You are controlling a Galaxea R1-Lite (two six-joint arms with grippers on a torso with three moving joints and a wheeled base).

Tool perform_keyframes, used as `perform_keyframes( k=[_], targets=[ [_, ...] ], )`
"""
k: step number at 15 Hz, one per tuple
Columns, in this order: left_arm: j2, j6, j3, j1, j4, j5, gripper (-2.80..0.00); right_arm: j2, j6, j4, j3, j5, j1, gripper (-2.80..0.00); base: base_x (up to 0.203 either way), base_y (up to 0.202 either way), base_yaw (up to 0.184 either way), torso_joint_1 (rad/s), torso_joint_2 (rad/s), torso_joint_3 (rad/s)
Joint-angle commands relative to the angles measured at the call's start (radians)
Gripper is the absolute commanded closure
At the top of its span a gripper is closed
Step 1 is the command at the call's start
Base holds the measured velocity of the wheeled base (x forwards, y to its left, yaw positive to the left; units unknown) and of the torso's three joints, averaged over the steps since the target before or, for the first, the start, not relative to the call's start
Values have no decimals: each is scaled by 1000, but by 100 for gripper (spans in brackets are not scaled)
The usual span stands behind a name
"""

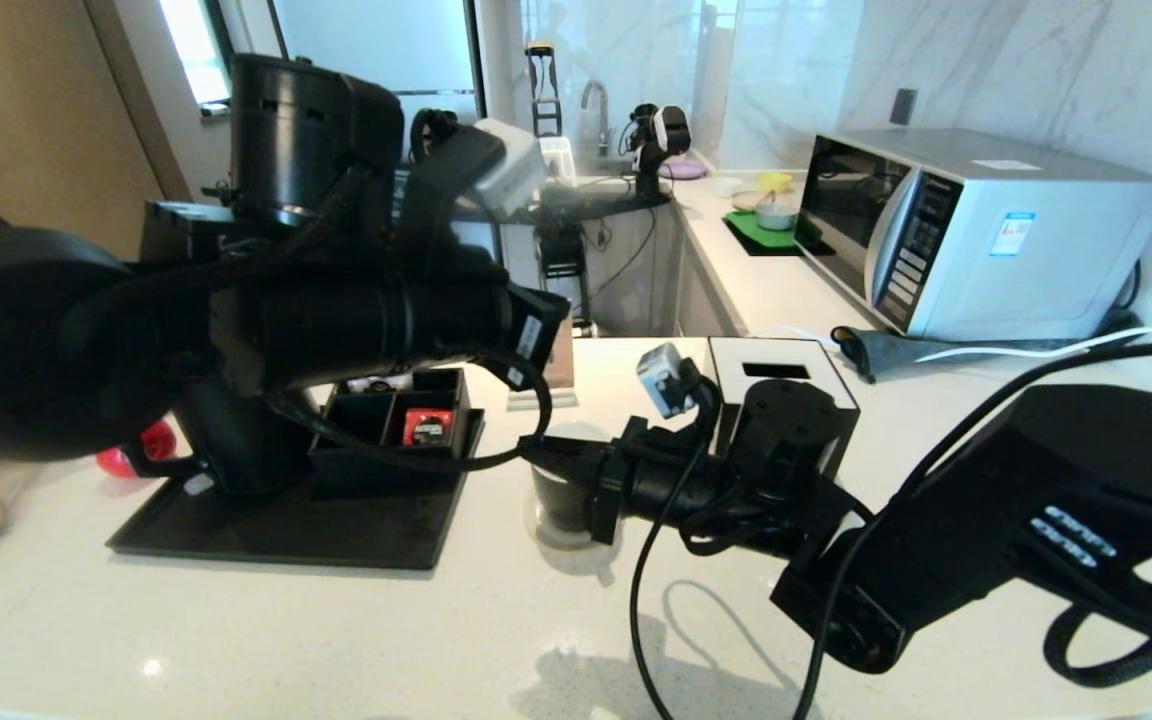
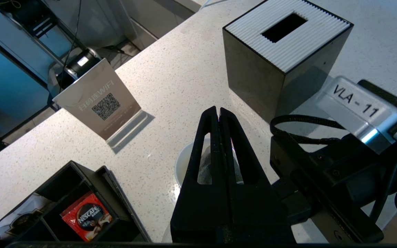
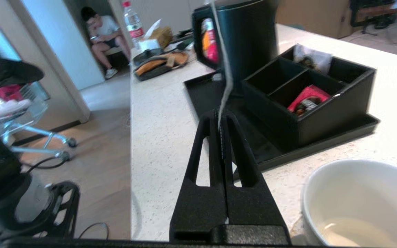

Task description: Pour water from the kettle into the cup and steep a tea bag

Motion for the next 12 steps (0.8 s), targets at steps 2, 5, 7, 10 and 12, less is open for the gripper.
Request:
perform_keyframes(
  k=[2, 5, 7, 10, 12],
  targets=[
    [-1, 1, 2, 1, -1, 0, 0, -5, 7, 2, -36, -56, -12, 0, 0, 0, 0, 0, 0, 0],
    [-1, 1, 3, 0, -1, -1, 0, -8, 7, 6, -56, -58, -56, 0, 0, 0, 0, 0, 0, 0],
    [-4, 0, 19, 1, -2, -2, 0, -10, 7, 7, -68, -59, -78, 0, 0, 0, 0, 0, 0, 0],
    [-17, 0, 33, 0, -2, -2, 0, -10, 7, 8, -71, -59, -105, 0, 0, 0, 0, 0, 0, 0],
    [-23, 0, 41, -7, -1, -2, 0, -8, 7, 9, -89, -61, -116, 0, 0, 0, 0, 0, 0, 0]
  ],
)
